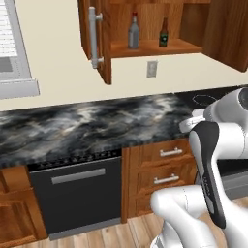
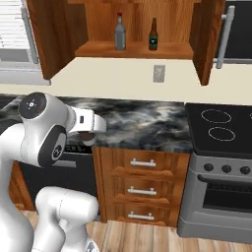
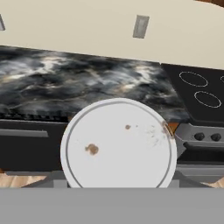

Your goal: Sort all alcoholic drinks to one cabinet, and non-alcoholic drinks to the other.

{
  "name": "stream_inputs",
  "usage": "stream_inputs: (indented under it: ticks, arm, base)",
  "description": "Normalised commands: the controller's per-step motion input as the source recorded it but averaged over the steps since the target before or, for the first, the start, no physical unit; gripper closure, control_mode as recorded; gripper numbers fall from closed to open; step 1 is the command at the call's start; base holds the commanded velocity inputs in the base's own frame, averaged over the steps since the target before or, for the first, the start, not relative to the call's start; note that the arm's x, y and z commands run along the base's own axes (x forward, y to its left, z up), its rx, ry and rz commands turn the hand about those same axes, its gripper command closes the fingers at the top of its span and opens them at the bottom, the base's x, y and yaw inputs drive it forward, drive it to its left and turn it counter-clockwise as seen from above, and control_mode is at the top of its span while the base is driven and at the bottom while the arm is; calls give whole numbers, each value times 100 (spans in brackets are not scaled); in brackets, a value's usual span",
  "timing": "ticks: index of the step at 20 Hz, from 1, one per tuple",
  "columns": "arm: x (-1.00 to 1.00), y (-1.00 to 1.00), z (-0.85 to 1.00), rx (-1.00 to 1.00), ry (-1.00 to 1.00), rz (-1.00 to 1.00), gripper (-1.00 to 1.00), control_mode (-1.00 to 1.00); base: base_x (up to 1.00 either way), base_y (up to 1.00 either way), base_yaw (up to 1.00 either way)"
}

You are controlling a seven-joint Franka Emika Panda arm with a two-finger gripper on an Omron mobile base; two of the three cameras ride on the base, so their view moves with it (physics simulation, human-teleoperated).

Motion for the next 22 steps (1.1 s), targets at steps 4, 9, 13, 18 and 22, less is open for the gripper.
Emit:
stream_inputs:
  ticks: [4,9,13,18,22]
  arm:
    - [0,0,0,0,0,0,100,100]
    - [0,0,0,0,0,0,100,100]
    - [0,0,0,0,0,0,100,100]
    - [0,0,0,0,0,0,100,100]
    - [0,0,0,0,0,0,100,100]
  base:
    - [-31,63,-1]
    - [-32,66,0]
    - [-33,65,0]
    - [-34,68,0]
    - [-36,71,0]
